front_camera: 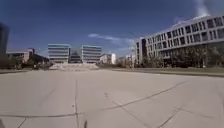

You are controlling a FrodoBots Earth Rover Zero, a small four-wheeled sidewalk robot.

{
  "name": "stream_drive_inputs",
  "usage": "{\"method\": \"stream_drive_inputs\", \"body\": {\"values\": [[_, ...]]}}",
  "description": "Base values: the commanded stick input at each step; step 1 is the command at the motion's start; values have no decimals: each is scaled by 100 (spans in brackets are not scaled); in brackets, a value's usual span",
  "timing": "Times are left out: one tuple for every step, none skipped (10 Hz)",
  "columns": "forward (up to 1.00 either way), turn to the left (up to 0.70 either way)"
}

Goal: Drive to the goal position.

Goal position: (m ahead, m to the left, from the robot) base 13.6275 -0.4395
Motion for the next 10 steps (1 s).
{"method": "stream_drive_inputs", "body": {"values": [[69, -1], [69, -1], [69, -1], [69, -1], [69, -1], [69, -1], [69, -1], [69, -1], [69, -1], [69, -1]]}}
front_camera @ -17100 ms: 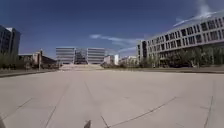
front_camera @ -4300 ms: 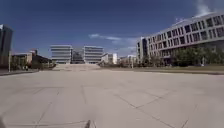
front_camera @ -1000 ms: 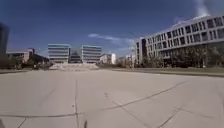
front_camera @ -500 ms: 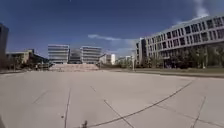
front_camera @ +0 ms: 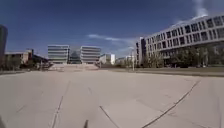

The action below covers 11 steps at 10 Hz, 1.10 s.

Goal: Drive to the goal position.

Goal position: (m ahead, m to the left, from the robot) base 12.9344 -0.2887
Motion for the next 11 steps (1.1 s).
{"method": "stream_drive_inputs", "body": {"values": [[69, -1], [69, -1], [69, -1], [69, -1], [69, -1], [69, -1], [68, -1], [67, -1], [63, -1], [60, -1], [59, -1]]}}
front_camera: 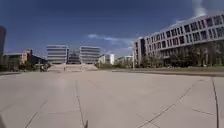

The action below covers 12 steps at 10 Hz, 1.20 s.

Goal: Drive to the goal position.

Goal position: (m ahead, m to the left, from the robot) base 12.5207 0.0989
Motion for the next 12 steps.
{"method": "stream_drive_inputs", "body": {"values": [[59, -1], [59, -1], [58, -1], [58, -1], [58, -1], [58, -1], [58, -1], [58, -1], [58, -1], [58, -1], [58, -1], [58, -1]]}}
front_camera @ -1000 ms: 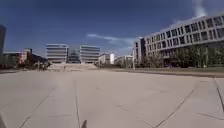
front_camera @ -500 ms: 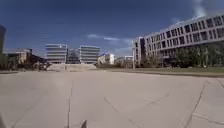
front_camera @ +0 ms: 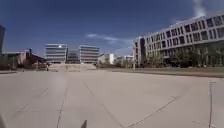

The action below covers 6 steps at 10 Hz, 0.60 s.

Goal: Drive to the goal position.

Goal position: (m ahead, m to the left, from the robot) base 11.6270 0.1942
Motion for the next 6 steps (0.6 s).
{"method": "stream_drive_inputs", "body": {"values": [[58, -1], [58, -1], [58, -1], [58, -1], [58, -1], [58, -1]]}}
